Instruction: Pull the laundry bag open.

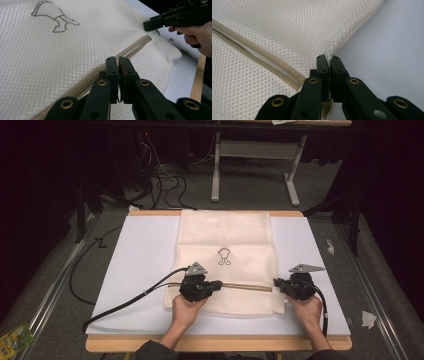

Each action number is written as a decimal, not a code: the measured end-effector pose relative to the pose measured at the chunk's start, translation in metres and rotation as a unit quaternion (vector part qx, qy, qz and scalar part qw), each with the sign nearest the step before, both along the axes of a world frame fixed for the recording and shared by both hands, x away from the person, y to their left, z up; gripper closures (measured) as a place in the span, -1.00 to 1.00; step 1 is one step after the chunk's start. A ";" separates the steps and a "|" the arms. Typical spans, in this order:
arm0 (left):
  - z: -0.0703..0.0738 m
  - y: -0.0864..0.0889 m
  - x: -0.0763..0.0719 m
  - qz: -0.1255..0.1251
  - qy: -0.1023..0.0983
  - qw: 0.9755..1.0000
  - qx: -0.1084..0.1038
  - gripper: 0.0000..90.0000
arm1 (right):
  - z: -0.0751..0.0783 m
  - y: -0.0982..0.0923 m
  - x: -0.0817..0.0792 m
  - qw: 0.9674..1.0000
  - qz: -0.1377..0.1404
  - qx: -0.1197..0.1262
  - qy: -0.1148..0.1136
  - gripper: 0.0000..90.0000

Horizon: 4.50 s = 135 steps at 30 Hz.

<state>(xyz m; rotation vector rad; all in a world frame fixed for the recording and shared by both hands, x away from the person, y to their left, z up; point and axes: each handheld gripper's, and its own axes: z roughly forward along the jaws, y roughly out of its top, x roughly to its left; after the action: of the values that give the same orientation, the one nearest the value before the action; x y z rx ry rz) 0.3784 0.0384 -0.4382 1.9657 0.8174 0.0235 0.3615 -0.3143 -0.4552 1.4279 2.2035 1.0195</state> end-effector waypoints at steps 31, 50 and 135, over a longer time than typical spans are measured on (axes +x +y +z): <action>0.001 0.033 -0.003 0.030 -0.002 1.000 -0.007 0.94 | -0.001 0.001 -0.001 1.000 0.003 -0.008 -0.004 0.96; 0.005 0.052 -0.003 0.048 -0.008 0.999 0.002 0.94 | 0.000 0.001 -0.002 1.000 0.000 -0.005 -0.003 0.96; 0.011 0.141 -0.010 0.151 -0.019 0.988 0.000 0.94 | 0.016 -0.004 0.006 1.000 -0.001 -0.023 -0.009 0.97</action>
<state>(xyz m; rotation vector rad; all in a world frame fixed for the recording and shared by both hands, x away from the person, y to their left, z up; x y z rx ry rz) 0.3686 0.1793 -0.4277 1.8200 1.0834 0.2383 0.3672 -0.3183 -0.4395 1.3948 2.1978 0.9720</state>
